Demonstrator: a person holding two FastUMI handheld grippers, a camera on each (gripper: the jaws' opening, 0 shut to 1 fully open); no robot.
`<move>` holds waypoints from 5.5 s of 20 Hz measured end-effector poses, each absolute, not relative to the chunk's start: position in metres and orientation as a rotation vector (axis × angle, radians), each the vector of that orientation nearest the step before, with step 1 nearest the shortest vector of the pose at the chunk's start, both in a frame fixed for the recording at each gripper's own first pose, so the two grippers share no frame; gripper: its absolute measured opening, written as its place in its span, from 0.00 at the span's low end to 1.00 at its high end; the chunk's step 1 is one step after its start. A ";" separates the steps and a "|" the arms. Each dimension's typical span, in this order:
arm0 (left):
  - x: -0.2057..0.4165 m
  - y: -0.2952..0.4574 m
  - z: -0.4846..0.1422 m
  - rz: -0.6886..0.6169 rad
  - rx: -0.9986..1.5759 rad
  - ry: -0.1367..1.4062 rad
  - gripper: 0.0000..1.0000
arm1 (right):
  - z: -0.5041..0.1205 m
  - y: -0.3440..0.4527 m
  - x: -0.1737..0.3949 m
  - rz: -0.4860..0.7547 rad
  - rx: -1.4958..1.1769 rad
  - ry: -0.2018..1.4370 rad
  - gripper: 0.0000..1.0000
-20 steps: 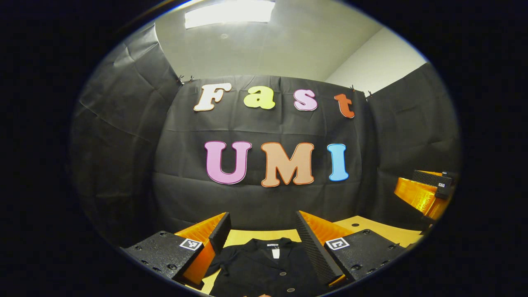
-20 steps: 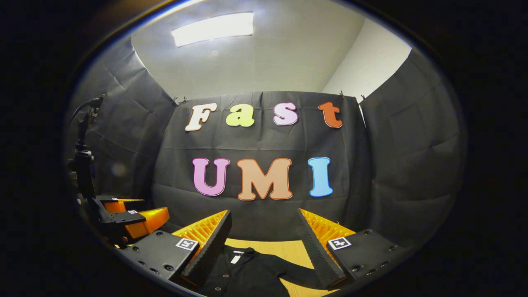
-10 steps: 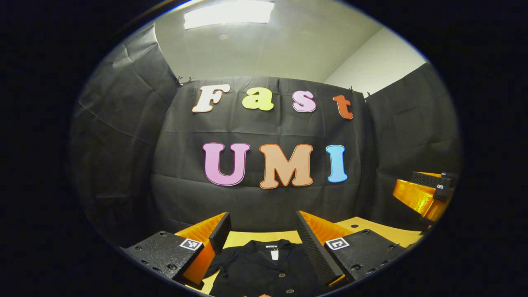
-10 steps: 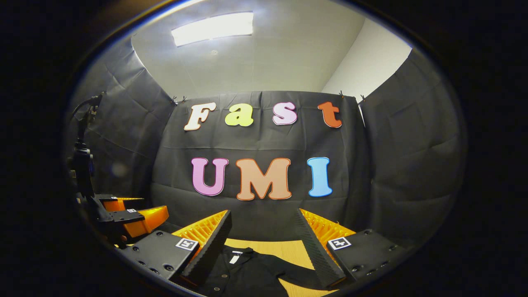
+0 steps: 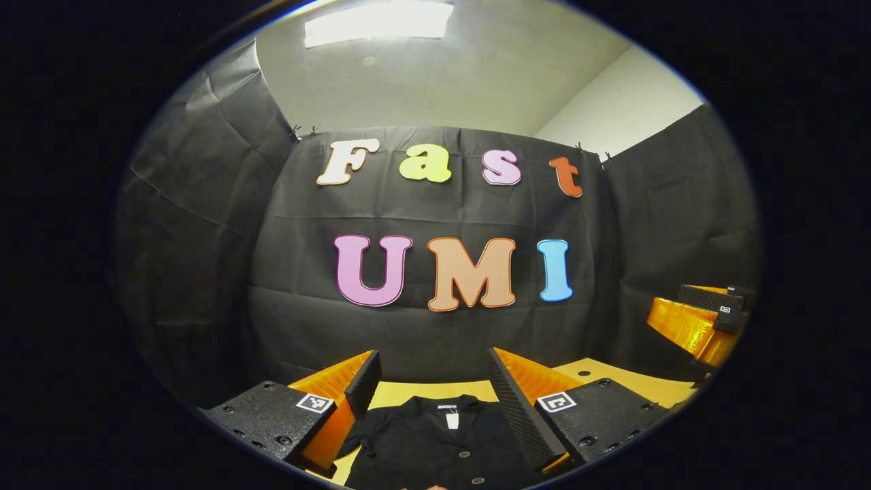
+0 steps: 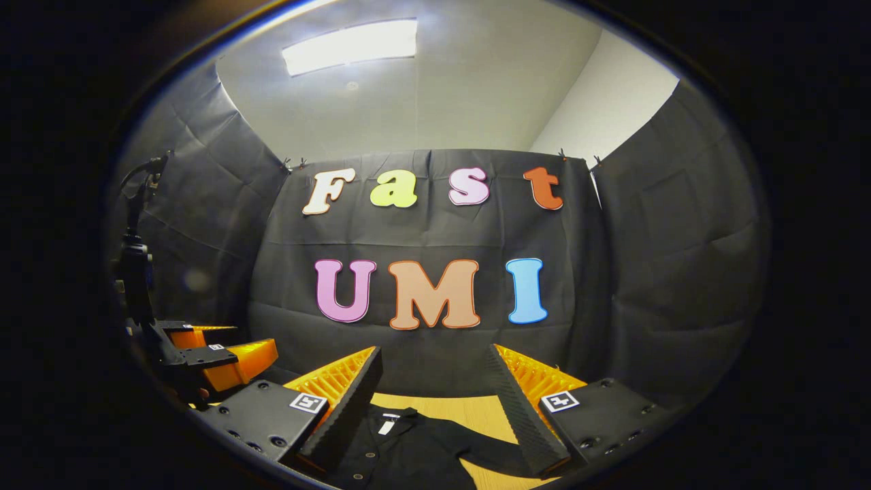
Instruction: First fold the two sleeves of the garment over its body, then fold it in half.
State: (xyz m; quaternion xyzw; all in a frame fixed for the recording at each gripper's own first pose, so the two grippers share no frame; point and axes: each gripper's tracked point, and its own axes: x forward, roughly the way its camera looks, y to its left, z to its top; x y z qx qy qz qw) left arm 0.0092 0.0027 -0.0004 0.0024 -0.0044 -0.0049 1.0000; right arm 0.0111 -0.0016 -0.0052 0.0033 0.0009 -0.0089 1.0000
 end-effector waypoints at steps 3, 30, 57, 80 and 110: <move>0.009 0.004 -0.001 -0.011 0.004 -0.010 0.92 | -0.006 -0.001 0.011 -0.018 0.005 0.000 0.98; 0.033 -0.016 -0.001 0.068 0.006 0.012 0.93 | -0.045 -0.171 0.039 -0.176 -0.086 0.099 0.98; 0.056 -0.110 -0.009 0.206 0.135 0.047 0.93 | -0.343 -0.346 0.018 -0.038 -0.106 0.802 0.99; 0.061 -0.141 -0.019 0.246 0.166 0.071 0.95 | -0.427 -0.324 -0.014 0.129 -0.025 1.017 0.39; 0.028 0.140 -0.021 0.277 0.127 0.047 0.96 | -0.206 -0.002 0.128 0.205 0.202 0.582 0.05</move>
